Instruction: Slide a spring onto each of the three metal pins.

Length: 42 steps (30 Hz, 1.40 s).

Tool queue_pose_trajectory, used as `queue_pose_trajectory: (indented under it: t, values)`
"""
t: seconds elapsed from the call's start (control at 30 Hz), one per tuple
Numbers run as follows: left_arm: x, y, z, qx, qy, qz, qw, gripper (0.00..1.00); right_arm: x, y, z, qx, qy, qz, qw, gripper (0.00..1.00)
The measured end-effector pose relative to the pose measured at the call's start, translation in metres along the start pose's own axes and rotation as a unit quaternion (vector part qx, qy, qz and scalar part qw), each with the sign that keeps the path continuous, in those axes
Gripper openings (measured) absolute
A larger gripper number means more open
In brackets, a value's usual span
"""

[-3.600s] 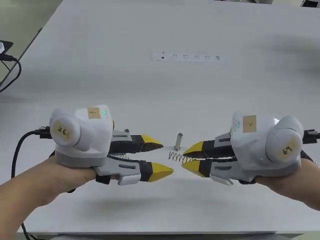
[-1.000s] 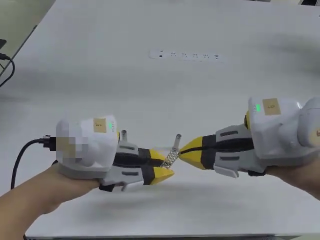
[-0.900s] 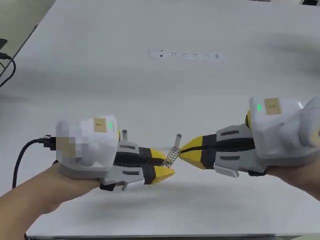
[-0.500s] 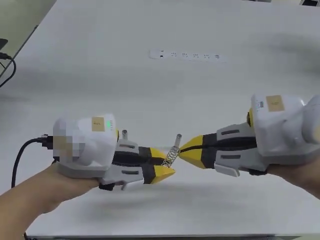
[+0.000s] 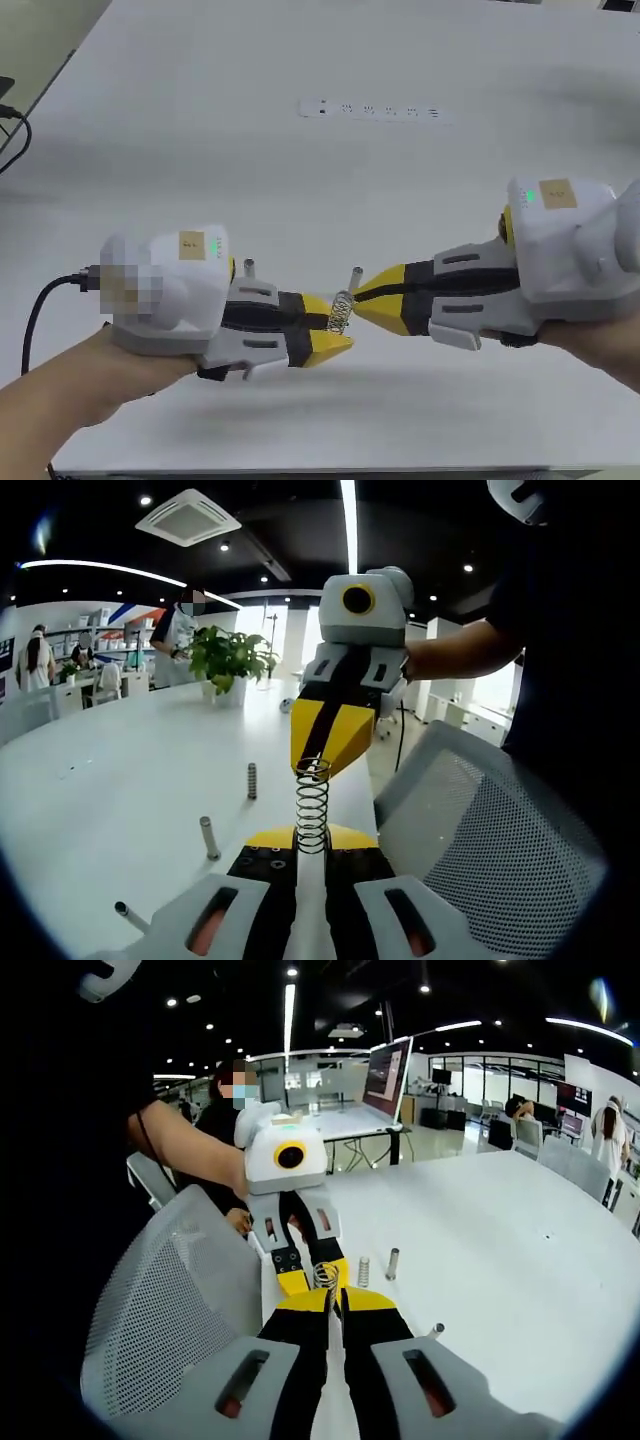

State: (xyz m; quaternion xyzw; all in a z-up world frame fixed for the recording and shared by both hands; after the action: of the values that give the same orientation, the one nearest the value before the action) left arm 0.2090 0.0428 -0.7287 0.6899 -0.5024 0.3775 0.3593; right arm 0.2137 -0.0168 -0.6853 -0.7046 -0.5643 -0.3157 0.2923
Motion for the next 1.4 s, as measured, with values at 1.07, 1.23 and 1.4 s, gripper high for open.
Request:
queue_pose_trajectory:
  t: [1.07,1.23,1.4]
  values:
    - [0.001,0.001,0.002,-0.001,-0.001,-0.007,1.0000,0.01,0.010,-0.009,0.016,-0.006,0.012,-0.028,0.9995,0.07]
    - [0.001,-0.003,-0.003,0.009,0.012,-0.029,0.9995,0.01,0.011,-0.007,0.013,-0.021,0.022,-0.026,0.9992,0.07]
    - [-0.001,-0.001,-0.002,0.010,0.008,-0.045,0.9989,0.02,0.010,-0.009,0.017,-0.024,0.016,-0.028,0.9992,0.07]
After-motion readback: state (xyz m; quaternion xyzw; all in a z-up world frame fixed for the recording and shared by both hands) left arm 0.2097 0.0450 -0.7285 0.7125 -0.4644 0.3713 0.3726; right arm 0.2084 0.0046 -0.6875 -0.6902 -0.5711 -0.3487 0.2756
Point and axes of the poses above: the centre of the closed fingertips' face, and the gripper's own axes: z roughly forward along the fingers, y roughly to its right, x roughly out of its top, the point moved 4 cm from there along -z, roughly backward along the fingers, and after that the axes turned 11 degrees about -y, right-handed, at the moved point
